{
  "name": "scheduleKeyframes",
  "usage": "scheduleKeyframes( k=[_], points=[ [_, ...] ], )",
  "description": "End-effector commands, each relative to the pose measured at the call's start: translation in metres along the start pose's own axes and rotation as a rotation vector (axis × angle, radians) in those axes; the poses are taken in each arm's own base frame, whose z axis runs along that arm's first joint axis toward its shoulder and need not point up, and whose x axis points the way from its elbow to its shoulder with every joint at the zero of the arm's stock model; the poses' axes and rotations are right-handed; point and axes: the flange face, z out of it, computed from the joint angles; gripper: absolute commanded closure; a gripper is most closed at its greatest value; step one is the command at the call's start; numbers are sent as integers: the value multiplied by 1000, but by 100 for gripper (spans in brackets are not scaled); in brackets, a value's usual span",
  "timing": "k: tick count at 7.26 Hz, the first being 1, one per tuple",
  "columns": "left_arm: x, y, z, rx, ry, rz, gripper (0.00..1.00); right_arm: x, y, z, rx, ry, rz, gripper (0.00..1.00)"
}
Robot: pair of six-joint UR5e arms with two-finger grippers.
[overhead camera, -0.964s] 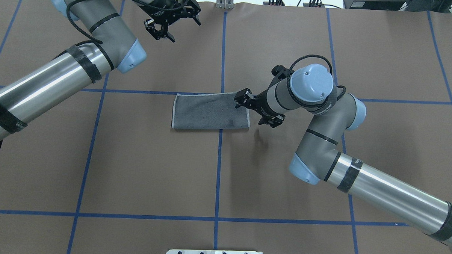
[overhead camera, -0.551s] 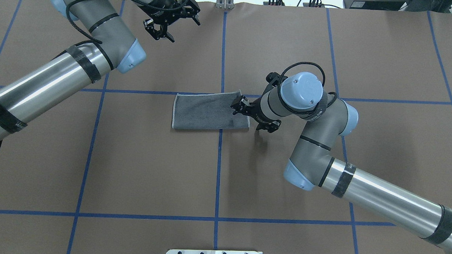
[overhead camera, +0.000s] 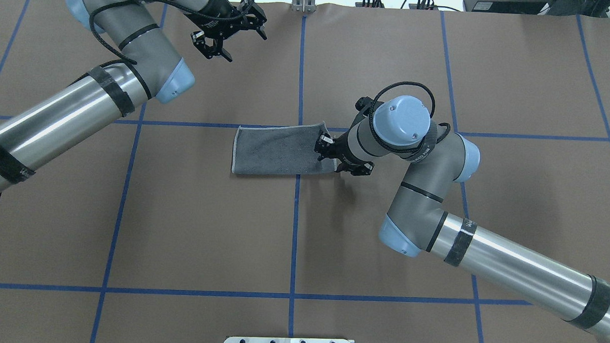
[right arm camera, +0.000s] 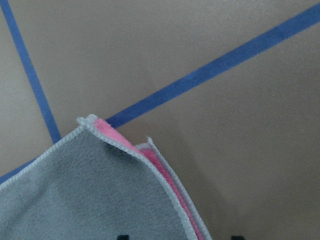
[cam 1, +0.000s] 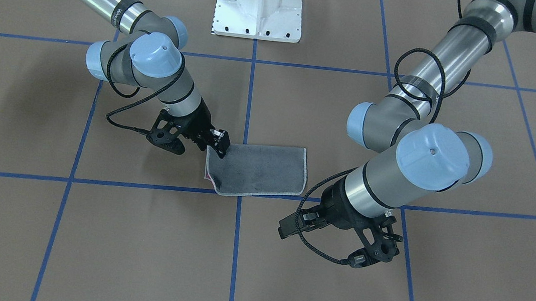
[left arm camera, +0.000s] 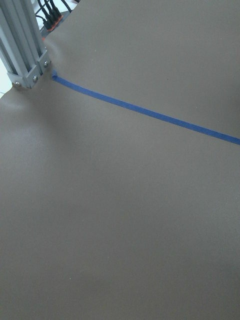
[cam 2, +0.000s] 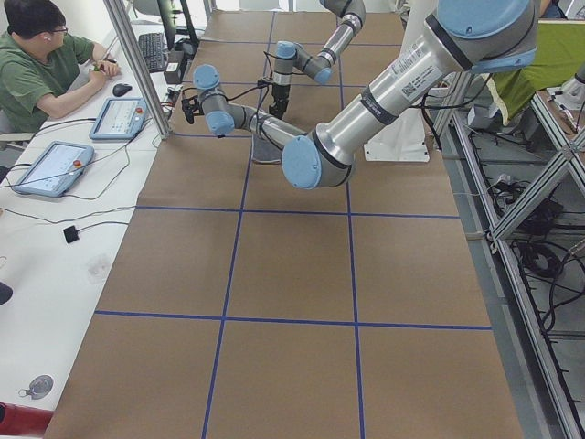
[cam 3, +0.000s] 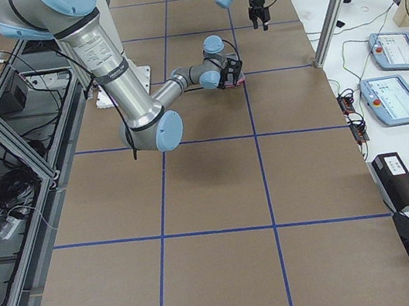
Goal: Fold towel twice with both arms
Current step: 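Grasp the corner of the folded towel nearest the right gripper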
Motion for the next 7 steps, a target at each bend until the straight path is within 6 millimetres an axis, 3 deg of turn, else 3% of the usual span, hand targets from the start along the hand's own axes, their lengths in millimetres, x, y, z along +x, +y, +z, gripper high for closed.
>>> scheduleKeyframes(
  k=[1,3,5,7],
  points=[
    [-2,0,1,0,-2,3,0,-3,-6,-9,-8,-13,2,100],
    [-2,0,1,2,-3,2,0,6,-45,-39,-73,-16,37,100],
    [-2,0,2,0,-4,3,0,37,-70,-64,-96,-12,46,100],
    [-3,-1,3,3,-5,3,0,54,-51,-79,-159,-17,34,100]
  ],
)
